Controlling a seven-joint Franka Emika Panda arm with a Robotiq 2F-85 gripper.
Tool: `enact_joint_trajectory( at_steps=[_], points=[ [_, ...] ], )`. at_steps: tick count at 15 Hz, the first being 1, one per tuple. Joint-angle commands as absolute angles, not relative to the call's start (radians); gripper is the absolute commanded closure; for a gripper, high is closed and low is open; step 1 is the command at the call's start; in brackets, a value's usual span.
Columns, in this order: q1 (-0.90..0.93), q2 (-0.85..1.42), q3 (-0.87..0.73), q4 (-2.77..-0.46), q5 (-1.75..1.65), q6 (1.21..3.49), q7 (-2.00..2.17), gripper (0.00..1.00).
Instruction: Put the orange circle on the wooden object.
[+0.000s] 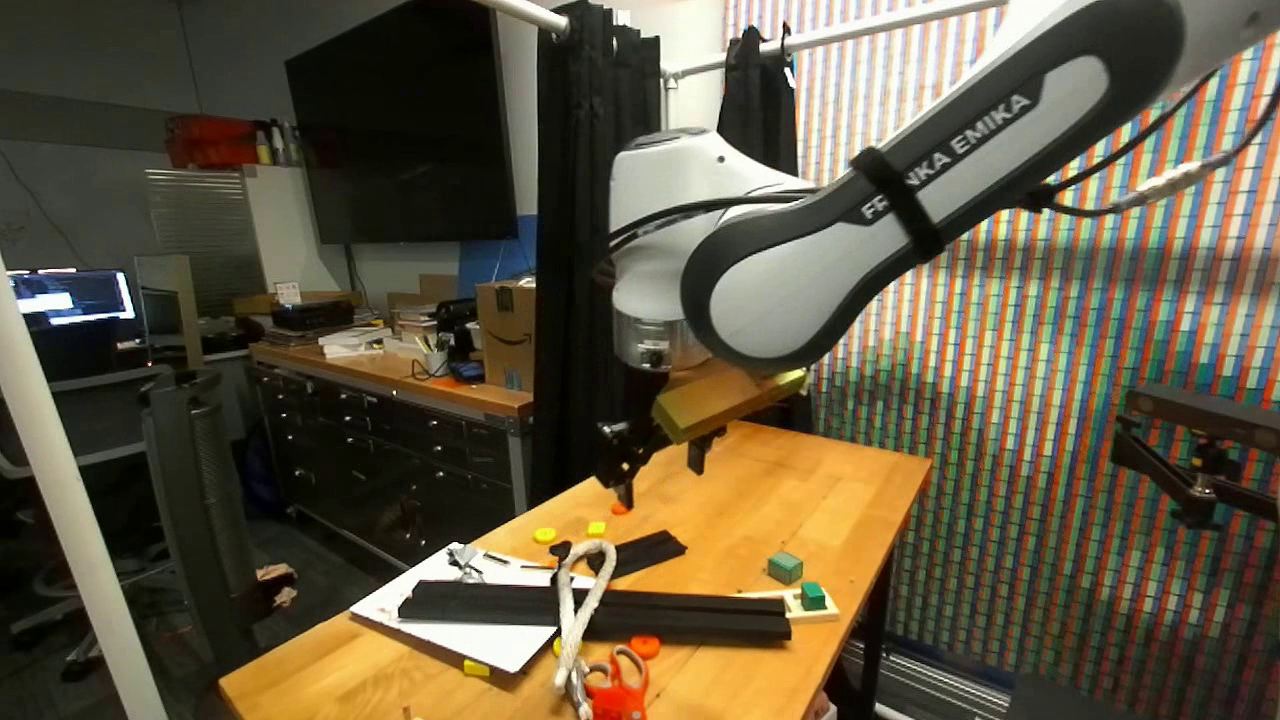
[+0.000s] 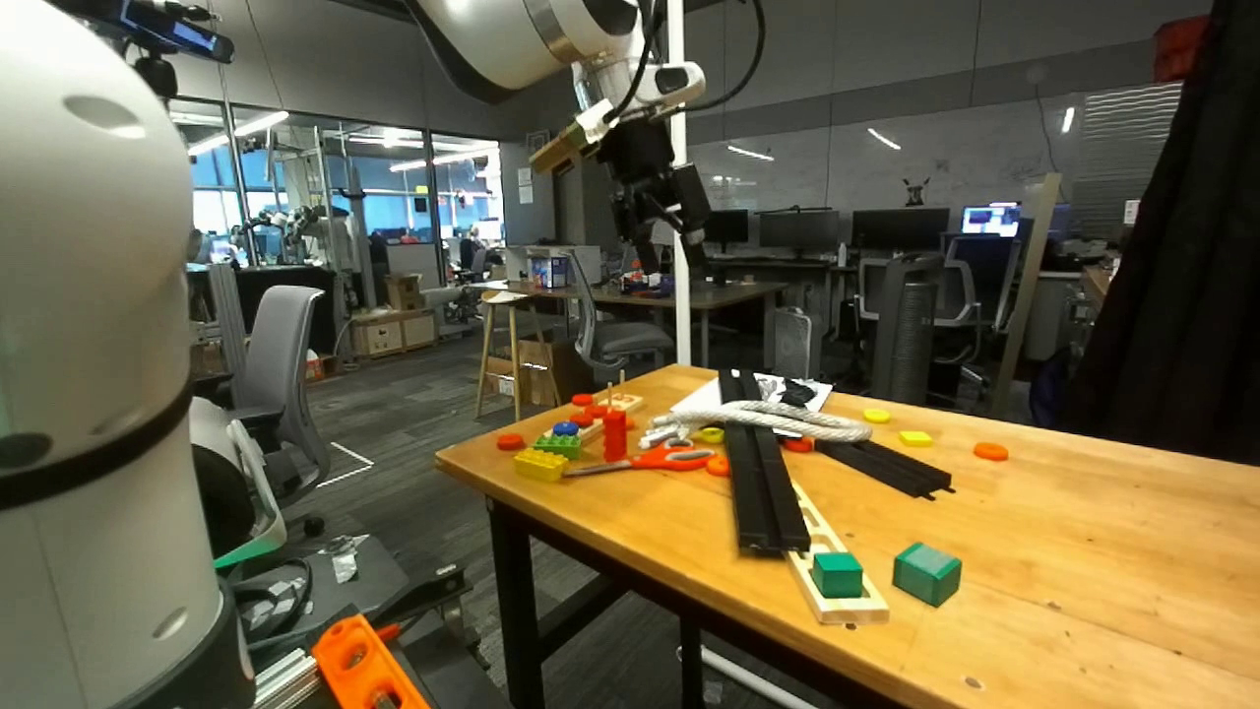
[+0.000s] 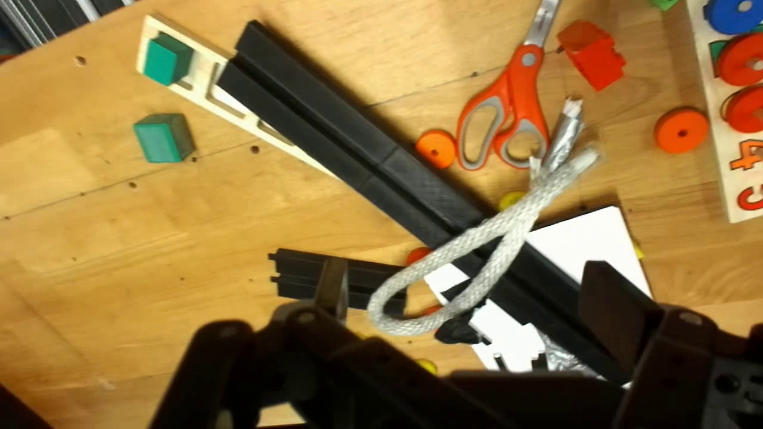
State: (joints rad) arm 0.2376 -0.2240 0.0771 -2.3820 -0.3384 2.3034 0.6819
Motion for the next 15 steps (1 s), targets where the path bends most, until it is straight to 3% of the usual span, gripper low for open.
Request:
enact_joint_trajectory(
  at_steps=[1,6,10,15],
  points=[
    [0.126,-0.479,0.095,-2.561,-0.318,2.307,0.651,0.00],
    [0.064,-0.757,-0.001,-2.744,-0.262,2.294,0.424,0.00],
    [0.212,-0.942,-0.302,-2.749,-0.318,2.116,0.105,0.00],
    [0.037,-1.055,-0.247,-2.719,-0.193,1.821,-0.137,0.00]
  ],
)
